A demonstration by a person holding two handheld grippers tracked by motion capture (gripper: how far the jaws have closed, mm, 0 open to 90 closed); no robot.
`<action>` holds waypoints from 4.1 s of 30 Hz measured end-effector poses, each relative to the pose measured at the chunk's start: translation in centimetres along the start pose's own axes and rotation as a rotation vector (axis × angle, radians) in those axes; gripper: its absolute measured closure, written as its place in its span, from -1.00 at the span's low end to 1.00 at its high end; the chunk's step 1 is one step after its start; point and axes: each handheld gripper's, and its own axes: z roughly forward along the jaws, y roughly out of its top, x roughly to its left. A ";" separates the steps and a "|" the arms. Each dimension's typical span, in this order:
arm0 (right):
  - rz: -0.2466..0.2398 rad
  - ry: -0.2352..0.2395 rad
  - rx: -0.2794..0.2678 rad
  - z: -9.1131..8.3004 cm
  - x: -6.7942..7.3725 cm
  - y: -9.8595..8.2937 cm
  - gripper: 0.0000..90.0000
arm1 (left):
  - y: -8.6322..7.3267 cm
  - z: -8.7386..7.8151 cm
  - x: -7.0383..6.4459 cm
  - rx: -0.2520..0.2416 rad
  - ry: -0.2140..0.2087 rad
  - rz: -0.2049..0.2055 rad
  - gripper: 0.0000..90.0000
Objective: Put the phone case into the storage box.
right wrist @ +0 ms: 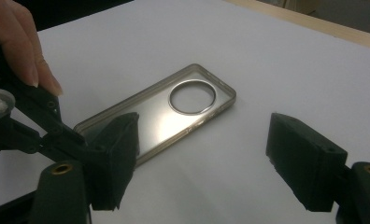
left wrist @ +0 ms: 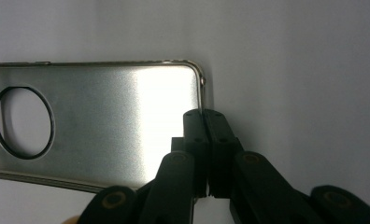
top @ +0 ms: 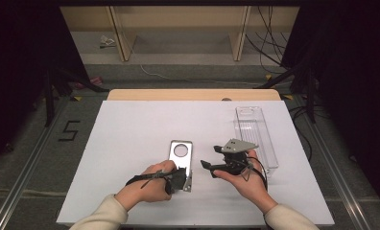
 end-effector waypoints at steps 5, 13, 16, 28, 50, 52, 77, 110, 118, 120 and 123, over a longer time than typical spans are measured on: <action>0.008 -0.003 -0.001 0.0 -0.1 0.0 -0.40 | 0.0 -0.5 -0.2 -0.009 0.027 0.005 0.97; 0.027 -0.013 -0.008 0.1 -0.3 0.1 -0.40 | 0.4 -1.5 -0.4 -0.048 0.069 0.015 0.97; 0.037 -0.016 -0.015 0.2 -0.5 0.2 -0.40 | 0.6 -1.8 -0.4 -0.053 0.079 0.030 0.97; 0.122 -0.018 -0.028 2.1 -1.7 1.2 -0.39 | 1.5 -2.4 -0.8 -0.071 0.090 0.045 0.97; 0.267 0.046 0.020 5.9 -3.2 1.9 -0.06 | 2.1 -2.9 -1.1 -0.086 0.107 0.071 0.97; 0.274 0.048 0.024 6.0 -3.2 1.9 0.02 | 2.1 -2.9 -1.1 -0.083 0.110 0.081 0.97; 0.354 0.080 -0.028 4.6 -3.2 2.9 0.62 | 2.1 -2.2 -1.2 -0.092 0.114 0.088 0.97; 0.400 0.057 -0.177 2.3 -2.3 4.4 0.84 | -1.6 -3.5 0.7 -0.367 0.111 -0.223 0.35; 0.388 0.047 -0.195 2.0 -2.4 4.6 0.84 | -2.9 -4.3 0.7 -0.486 0.118 -0.357 -0.05; 0.389 0.045 -0.197 2.0 -2.4 4.6 0.84 | -3.2 -4.4 0.6 -0.506 0.116 -0.389 -0.19; 0.387 0.041 -0.200 1.9 -2.4 4.6 0.84 | -3.6 -4.4 0.4 -0.538 0.117 -0.444 -0.34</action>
